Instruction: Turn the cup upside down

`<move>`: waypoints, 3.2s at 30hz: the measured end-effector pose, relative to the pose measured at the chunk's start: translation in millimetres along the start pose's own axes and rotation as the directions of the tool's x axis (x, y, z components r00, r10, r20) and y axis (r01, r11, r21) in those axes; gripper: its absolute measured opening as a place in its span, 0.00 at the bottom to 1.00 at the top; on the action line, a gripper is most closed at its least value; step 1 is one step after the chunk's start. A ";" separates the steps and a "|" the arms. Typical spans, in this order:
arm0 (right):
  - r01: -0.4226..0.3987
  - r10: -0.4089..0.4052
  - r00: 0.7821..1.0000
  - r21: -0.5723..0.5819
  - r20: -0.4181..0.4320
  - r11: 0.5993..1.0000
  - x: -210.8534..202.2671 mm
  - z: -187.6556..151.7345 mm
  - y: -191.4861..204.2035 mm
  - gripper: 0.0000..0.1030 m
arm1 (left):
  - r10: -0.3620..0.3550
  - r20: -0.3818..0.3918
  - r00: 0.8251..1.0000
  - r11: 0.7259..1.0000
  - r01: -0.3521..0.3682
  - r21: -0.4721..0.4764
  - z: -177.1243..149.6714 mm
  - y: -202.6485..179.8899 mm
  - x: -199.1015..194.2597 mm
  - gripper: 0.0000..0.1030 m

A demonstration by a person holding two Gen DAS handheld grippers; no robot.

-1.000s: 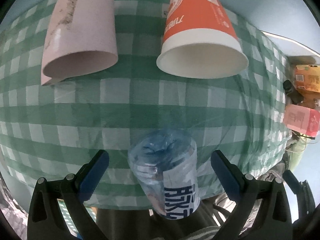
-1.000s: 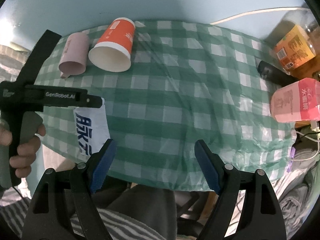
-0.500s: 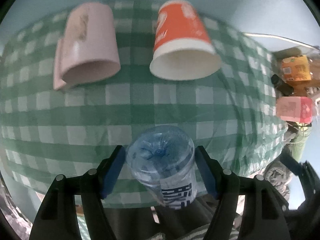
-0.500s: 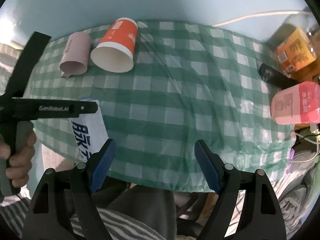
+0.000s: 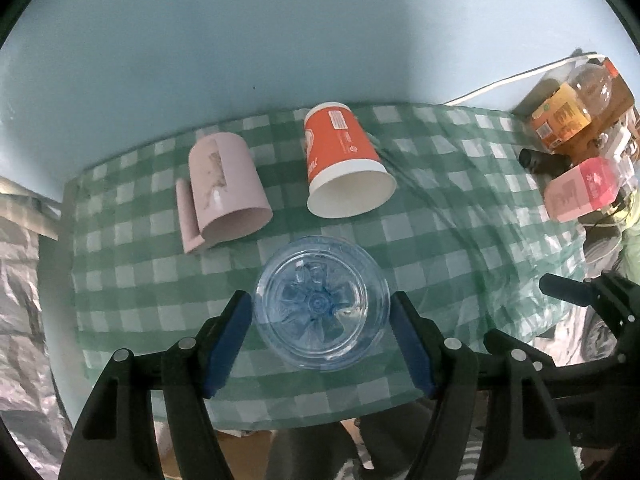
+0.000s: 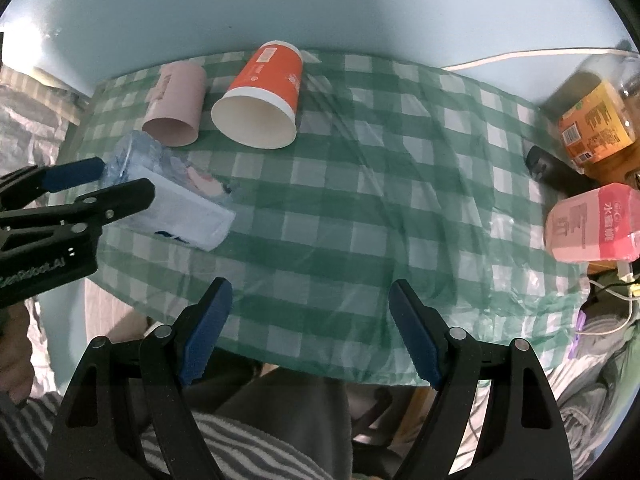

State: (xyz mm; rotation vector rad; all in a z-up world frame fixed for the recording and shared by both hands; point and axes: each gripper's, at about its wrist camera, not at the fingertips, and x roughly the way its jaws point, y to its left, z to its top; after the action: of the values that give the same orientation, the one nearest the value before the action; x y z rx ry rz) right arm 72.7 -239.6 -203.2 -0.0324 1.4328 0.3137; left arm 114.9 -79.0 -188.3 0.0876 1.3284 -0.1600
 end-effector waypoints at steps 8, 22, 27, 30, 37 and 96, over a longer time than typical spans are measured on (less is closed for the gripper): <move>-0.002 0.002 1.000 0.015 -0.019 1.000 3.6 -3.8 -3.2 0.79 | 0.036 0.023 0.999 0.999 -0.037 0.022 -7.7 -4.3 10.3 0.70; -0.003 0.003 1.000 0.027 -0.023 1.000 4.1 -6.2 -5.4 0.79 | -0.111 -0.020 0.994 0.993 0.111 -0.038 -23.4 1.8 34.9 0.75; -0.003 0.003 1.000 0.028 -0.024 1.000 4.2 -6.4 -5.5 0.79 | -0.094 -0.012 0.996 0.996 0.094 -0.006 -25.7 -5.1 28.0 0.81; -0.003 0.004 1.000 0.029 -0.023 1.000 4.1 -6.6 -4.4 0.79 | -0.094 -0.005 0.996 0.995 0.094 0.012 -27.2 -9.3 21.2 0.82; -0.016 0.016 1.000 0.026 -0.010 1.000 -0.9 -6.5 0.7 0.79 | -0.096 0.008 0.995 0.995 0.096 0.015 -32.0 -10.4 6.3 0.86; 0.085 -0.108 0.873 0.071 0.476 0.994 -229.5 -50.0 72.7 0.79 | 0.038 0.653 0.756 0.997 0.019 -0.080 -112.8 50.7 -277.3 1.00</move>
State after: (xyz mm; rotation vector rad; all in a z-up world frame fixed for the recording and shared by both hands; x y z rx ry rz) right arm -16.4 -224.7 25.4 0.0128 0.9388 0.1861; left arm -48.9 6.8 52.5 -0.0338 0.6214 -0.1105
